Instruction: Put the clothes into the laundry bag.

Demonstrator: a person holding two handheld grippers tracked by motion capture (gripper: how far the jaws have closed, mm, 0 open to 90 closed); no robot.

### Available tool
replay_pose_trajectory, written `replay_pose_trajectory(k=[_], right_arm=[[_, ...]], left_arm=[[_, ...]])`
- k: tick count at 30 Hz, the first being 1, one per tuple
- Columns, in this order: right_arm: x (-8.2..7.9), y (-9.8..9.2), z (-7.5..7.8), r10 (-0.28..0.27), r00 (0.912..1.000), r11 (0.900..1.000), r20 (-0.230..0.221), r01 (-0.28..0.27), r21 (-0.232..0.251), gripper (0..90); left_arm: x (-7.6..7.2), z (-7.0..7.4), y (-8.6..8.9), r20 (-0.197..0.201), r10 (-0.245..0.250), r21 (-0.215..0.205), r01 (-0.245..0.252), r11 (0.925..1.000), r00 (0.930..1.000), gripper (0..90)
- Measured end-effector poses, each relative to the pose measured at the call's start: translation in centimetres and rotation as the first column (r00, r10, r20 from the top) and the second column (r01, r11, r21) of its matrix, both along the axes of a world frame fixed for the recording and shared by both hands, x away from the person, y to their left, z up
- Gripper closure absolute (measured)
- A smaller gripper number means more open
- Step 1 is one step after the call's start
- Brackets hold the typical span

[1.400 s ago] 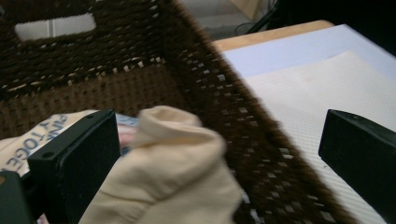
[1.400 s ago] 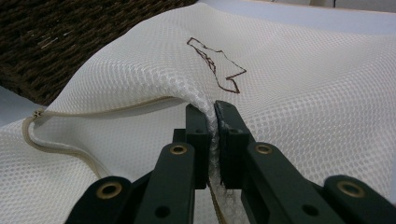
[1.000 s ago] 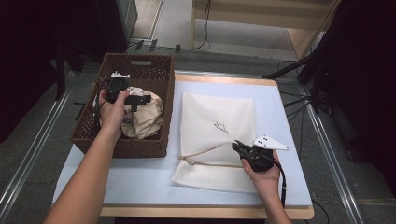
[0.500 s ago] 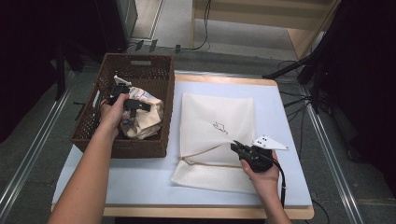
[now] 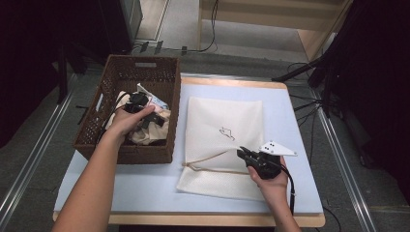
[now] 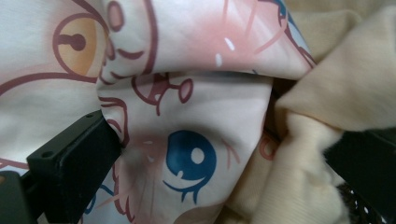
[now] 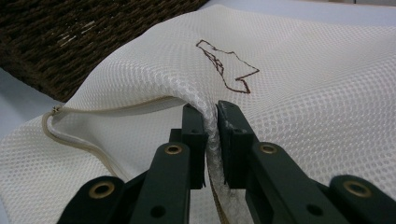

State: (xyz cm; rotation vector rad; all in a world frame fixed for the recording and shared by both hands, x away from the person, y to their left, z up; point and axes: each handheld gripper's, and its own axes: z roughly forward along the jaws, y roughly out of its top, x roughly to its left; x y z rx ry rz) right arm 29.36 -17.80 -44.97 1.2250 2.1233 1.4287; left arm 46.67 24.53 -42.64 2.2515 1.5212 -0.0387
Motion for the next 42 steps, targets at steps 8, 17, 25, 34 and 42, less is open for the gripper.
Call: replay_pose_trajectory(k=[8,17,25,34,42], right_arm=[[0.0,0.1,-0.3,0.003,1.0000,1.000,-0.005,-0.003,-0.013,82.0],[0.0,0.2,-0.3,0.003,1.0000,1.000,-0.006,-0.003,-0.016,82.3],[0.0,0.1,-0.4,0.004,1.0000,1.000,-0.008,-0.004,-0.023,82.7],[0.0,0.1,-0.6,0.000,0.9999,1.000,-0.015,-0.001,-0.030,85.5],[0.1,-0.1,-0.6,0.000,0.9996,1.000,-0.027,0.000,-0.004,87.7]], left_arm=[[-0.4,-0.7,-1.4,0.039,-0.052,0.143,0.046,0.9886,0.9979,0.0],[-0.8,-0.7,-1.9,0.063,-0.042,0.180,0.030,0.9832,0.9971,6.1],[-0.5,0.4,-1.4,0.012,-0.036,0.066,0.035,0.9972,0.9993,49.5],[-0.6,1.1,-1.4,0.021,-0.045,0.044,0.044,0.9981,0.9988,59.4],[-1.2,4.1,-0.9,0.173,0.000,-0.021,0.004,0.9998,0.9849,61.2]])
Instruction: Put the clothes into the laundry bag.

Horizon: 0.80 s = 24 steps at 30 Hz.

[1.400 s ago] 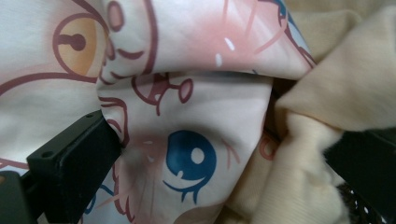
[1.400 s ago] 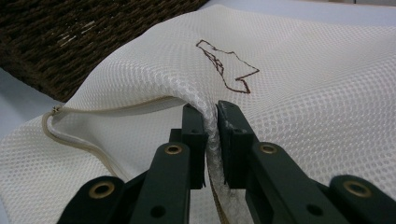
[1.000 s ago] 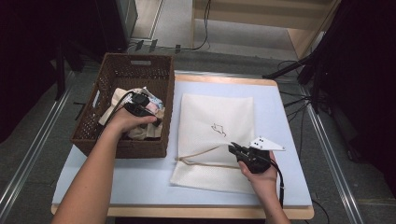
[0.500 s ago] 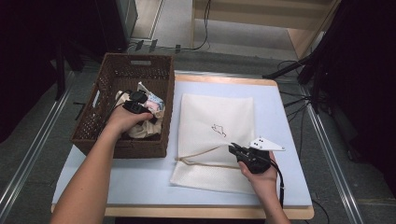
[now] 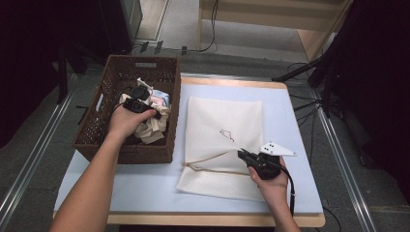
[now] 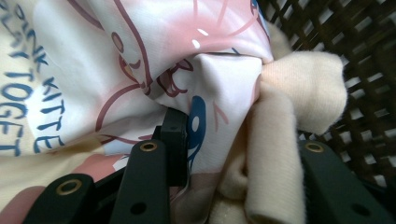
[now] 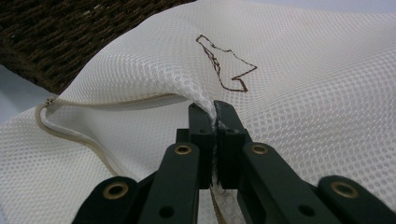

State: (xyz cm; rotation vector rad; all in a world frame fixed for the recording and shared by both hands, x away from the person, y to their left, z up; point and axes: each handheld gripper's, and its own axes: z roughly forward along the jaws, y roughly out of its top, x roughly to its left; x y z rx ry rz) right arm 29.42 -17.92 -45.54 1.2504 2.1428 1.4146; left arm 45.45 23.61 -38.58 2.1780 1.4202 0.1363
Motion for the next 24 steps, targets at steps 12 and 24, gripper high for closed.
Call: replay_pose_trajectory(k=[12,24], right_arm=[[-0.2,-0.1,0.2,-0.010,0.9996,1.000,0.026,0.009,0.015,87.6],[-0.3,-0.2,0.2,-0.009,0.9996,1.000,0.026,0.008,0.015,87.6]], left_arm=[[-3.1,4.6,1.2,0.169,0.040,-0.172,-0.011,0.9851,0.9847,61.1],[-4.1,5.6,1.7,0.276,0.128,-0.103,-0.103,0.9893,0.9526,59.9]])
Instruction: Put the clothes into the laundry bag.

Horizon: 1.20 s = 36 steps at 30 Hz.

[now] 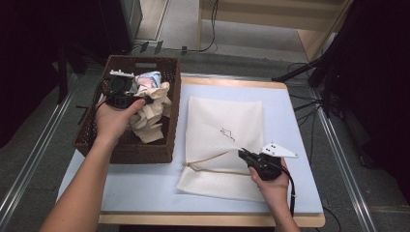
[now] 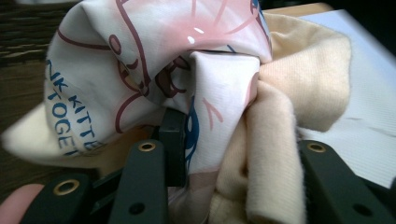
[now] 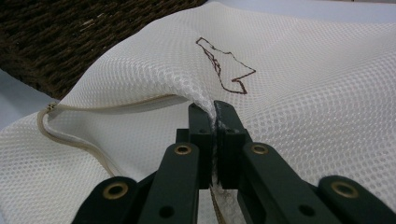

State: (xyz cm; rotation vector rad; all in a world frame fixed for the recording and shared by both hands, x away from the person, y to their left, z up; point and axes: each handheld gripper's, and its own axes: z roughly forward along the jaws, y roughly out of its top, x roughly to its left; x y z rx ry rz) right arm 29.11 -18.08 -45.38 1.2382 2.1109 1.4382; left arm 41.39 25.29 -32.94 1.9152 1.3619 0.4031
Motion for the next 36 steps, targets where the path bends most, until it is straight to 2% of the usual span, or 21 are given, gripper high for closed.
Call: replay_pose_trajectory(k=[1,5,8,10,12,13,15,17,19,20,21,22,24,25,27,30,32,33,34,35,36], right_arm=[[0.0,0.0,0.0,0.001,1.0000,1.000,0.002,-0.001,0.000,87.5],[0.0,0.1,-0.1,-0.001,1.0000,1.000,0.004,0.001,-0.007,87.5],[0.1,0.0,-0.1,-0.002,1.0000,1.000,0.002,0.002,-0.009,87.4],[0.1,0.0,-0.2,-0.001,1.0000,1.000,-0.001,0.001,-0.010,87.4],[0.1,0.0,-0.2,-0.002,1.0000,1.000,-0.005,0.002,-0.007,87.3],[0.1,0.0,-0.3,-0.002,1.0000,1.000,-0.005,0.002,-0.007,87.3],[0.1,0.0,-0.3,-0.001,1.0000,1.000,-0.004,0.001,-0.008,87.2],[0.1,-0.1,-0.3,-0.001,1.0000,1.000,-0.008,0.001,-0.007,87.1],[0.1,-0.1,-0.3,-0.001,1.0000,1.000,-0.009,0.001,-0.006,87.1],[0.1,0.0,-0.3,-0.001,0.9999,1.000,-0.011,0.001,-0.006,87.1],[0.1,0.0,-0.3,-0.002,0.9999,1.000,-0.012,0.002,-0.005,87.1],[0.1,0.0,-0.3,-0.001,0.9999,1.000,-0.012,0.001,-0.009,87.0],[0.0,0.1,-0.4,-0.002,0.9999,1.000,-0.014,0.002,-0.012,87.0],[0.1,0.1,-0.4,-0.001,0.9999,1.000,-0.013,0.001,-0.015,87.0],[0.0,0.1,-0.5,0.000,0.9999,1.000,-0.017,-0.001,-0.013,86.9],[0.1,0.1,-0.6,0.002,0.9998,1.000,-0.018,-0.002,-0.020,86.9],[0.0,0.2,-0.6,0.002,0.9998,1.000,-0.020,-0.003,-0.020,86.9],[0.0,0.2,-0.6,0.002,0.9998,1.000,-0.020,-0.002,-0.020,86.9],[0.0,0.2,-0.6,0.002,0.9998,1.000,-0.021,-0.003,-0.020,86.9],[0.1,0.2,-0.6,0.002,0.9998,1.000,-0.022,-0.002,-0.019,86.9],[0.1,0.2,-0.6,0.002,0.9998,1.000,-0.022,-0.002,-0.018,86.9]], left_arm=[[0.6,-0.6,0.3,-0.020,0.026,0.031,-0.025,0.9992,0.9995,59.2],[2.5,-3.7,1.3,-0.109,0.067,0.074,-0.059,0.9955,0.9918,55.4],[3.8,-6.4,1.9,-0.209,0.082,0.115,-0.059,0.9916,0.9744,48.4],[4.1,-6.9,2.1,-0.245,0.080,0.055,-0.068,0.9962,0.9664,44.3],[4.3,-7.1,2.0,-0.296,0.068,0.026,-0.063,0.9977,0.9527,31.6],[4.4,-7.2,2.0,-0.334,0.050,0.032,-0.041,0.9986,0.9413,24.2],[4.3,-7.3,1.6,-0.377,0.005,0.045,0.013,0.9989,0.9260,14.4],[4.2,-7.3,1.4,-0.391,-0.029,0.036,0.047,0.9983,0.9201,6.5],[4.1,-7.6,1.1,-0.407,-0.055,0.055,0.084,0.9949,0.9117,0.6],[4.1,-7.9,0.8,-0.417,-0.055,0.083,0.098,0.9918,0.9071,0.2],[4.1,-8.3,0.4,-0.427,-0.050,0.146,0.123,0.9815,0.9029,0.2],[4.1,-8.8,0.0,-0.423,-0.034,0.209,0.134,0.9688,0.9056,0.2],[4.1,-9.4,-0.5,-0.407,-0.026,0.291,0.157,0.9438,0.9128,0.0],[4.0,-9.7,-0.7,-0.388,-0.026,0.327,0.164,0.9309,0.9211,0.0],[4.0,-10.1,-1.0,-0.373,-0.024,0.364,0.170,0.9155,0.9275,0.0],[3.8,-10.1,-1.4,-0.365,-0.032,0.378,0.180,0.9080,0.9305,3.6],[3.6,-9.6,-1.4,-0.361,-0.045,0.357,0.182,0.9162,0.9314,27.4],[3.5,-9.3,-1.3,-0.365,-0.072,0.332,0.201,0.9217,0.9284,36.8],[3.5,-9.2,-1.3,-0.362,-0.080,0.330,0.208,0.9206,0.9288,50.2],[3.4,-9.2,-1.4,-0.362,-0.094,0.330,0.222,0.9176,0.9275,54.2],[3.3,-9.1,-1.6,-0.356,-0.109,0.345,0.239,0.9078,0.9281,57.7]])
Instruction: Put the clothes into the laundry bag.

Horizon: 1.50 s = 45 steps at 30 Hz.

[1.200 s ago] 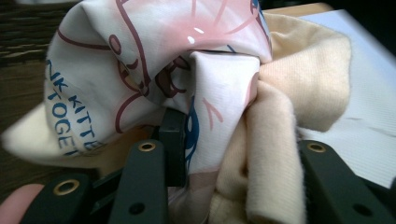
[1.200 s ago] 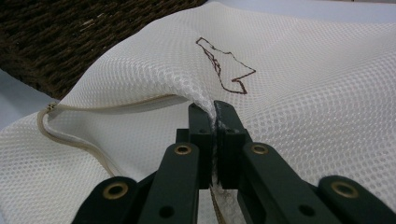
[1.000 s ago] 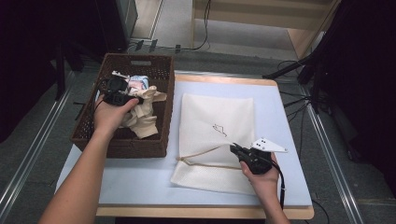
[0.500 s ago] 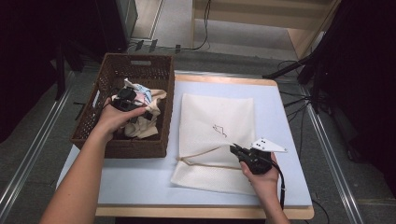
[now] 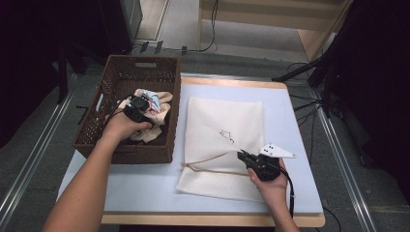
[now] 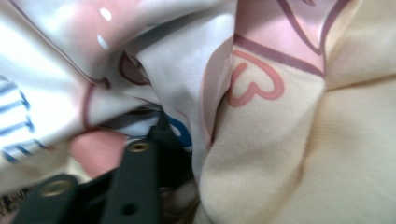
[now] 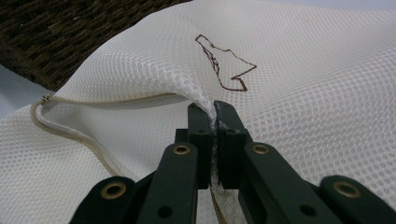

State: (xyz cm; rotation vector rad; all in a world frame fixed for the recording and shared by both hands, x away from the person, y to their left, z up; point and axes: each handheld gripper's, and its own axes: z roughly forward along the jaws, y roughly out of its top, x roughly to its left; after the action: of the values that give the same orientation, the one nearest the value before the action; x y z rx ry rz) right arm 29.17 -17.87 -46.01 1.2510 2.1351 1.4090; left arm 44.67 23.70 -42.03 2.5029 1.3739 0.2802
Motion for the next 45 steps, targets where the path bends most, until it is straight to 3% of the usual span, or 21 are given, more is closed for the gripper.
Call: replay_pose_trajectory(k=[3,5,8,10,12,17,21,22,25,26,28,31,35,37,43,45], right_arm=[[0.0,0.0,0.0,0.001,1.0000,1.000,0.000,-0.001,-0.001,87.0],[0.0,0.0,0.0,0.004,1.0000,1.000,0.001,-0.004,0.002,87.0],[0.1,-0.1,-0.1,0.006,1.0000,1.000,0.005,-0.006,0.003,87.0],[0.1,-0.1,0.0,0.003,1.0000,1.000,0.001,-0.003,0.005,87.0],[0.1,-0.1,0.0,0.003,1.0000,1.000,-0.001,-0.003,0.009,87.0],[0.1,-0.2,0.1,0.000,1.0000,1.000,-0.006,0.000,0.014,87.1],[0.0,-0.2,0.1,0.000,1.0000,1.000,-0.005,0.000,0.017,87.2],[0.0,-0.2,0.1,0.000,1.0000,1.000,-0.005,0.000,0.017,87.2],[0.1,-0.2,0.1,0.000,1.0000,1.000,-0.006,0.000,0.017,87.2],[0.1,-0.2,0.1,0.000,1.0000,1.000,-0.007,0.000,0.018,87.2],[0.1,-0.2,0.1,0.000,1.0000,1.000,-0.006,0.000,0.015,87.2],[0.1,-0.2,0.1,0.004,1.0000,1.000,-0.001,-0.004,0.014,87.2],[0.1,-0.2,0.1,0.001,1.0000,1.000,-0.003,0.000,0.016,87.2],[0.0,-0.2,0.1,0.001,1.0000,1.000,-0.004,-0.001,0.016,87.2],[0.1,-0.2,0.0,0.001,1.0000,1.000,-0.010,-0.001,0.018,87.2],[0.1,-0.2,0.0,0.000,0.9999,1.000,-0.014,0.000,0.018,87.3]], left_arm=[[-0.2,0.4,-0.7,0.002,-0.060,0.032,0.060,0.9977,0.9982,64.9],[-0.3,0.8,-0.7,-0.012,-0.076,-0.020,0.076,0.9969,0.9970,66.5],[0.0,2.2,0.2,0.022,-0.006,-0.127,0.009,0.9918,0.9998,67.6],[-0.1,3.2,1.1,0.061,0.057,-0.227,-0.042,0.9730,0.9965,68.0],[-0.4,4.1,1.8,0.109,0.092,-0.294,-0.056,0.9540,0.9898,68.4],[-1.6,6.1,2.4,0.184,0.128,-0.355,-0.055,0.9332,0.9745,68.8],[-2.8,7.8,2.5,0.239,0.137,-0.414,-0.027,0.9096,0.9613,69.0],[-3.2,8.3,2.4,0.249,0.140,-0.441,-0.017,0.8974,0.9584,69.0],[-4.1,9.4,2.1,0.268,0.133,-0.488,0.015,0.8727,0.9543,68.9],[-4.3,9.7,1.9,0.273,0.131,-0.492,0.021,0.8703,0.9531,68.9],[-4.7,10.1,1.6,0.289,0.127,-0.486,0.031,0.8734,0.9489,68.8],[-5.2,10.6,1.1,0.306,0.126,-0.492,0.043,0.8695,0.9435,68.9],[-5.6,11.2,1.1,0.334,0.149,-0.491,0.036,0.8704,0.9308,68.9],[-5.8,11.5,1.3,0.335,0.161,-0.514,0.037,0.8568,0.9286,68.8],[-7.1,12.8,0.6,0.363,0.147,-0.528,0.073,0.8463,0.9203,68.9],[-7.8,13.0,-0.3,0.370,0.126,-0.541,0.103,0.8346,0.9203,68.9]])
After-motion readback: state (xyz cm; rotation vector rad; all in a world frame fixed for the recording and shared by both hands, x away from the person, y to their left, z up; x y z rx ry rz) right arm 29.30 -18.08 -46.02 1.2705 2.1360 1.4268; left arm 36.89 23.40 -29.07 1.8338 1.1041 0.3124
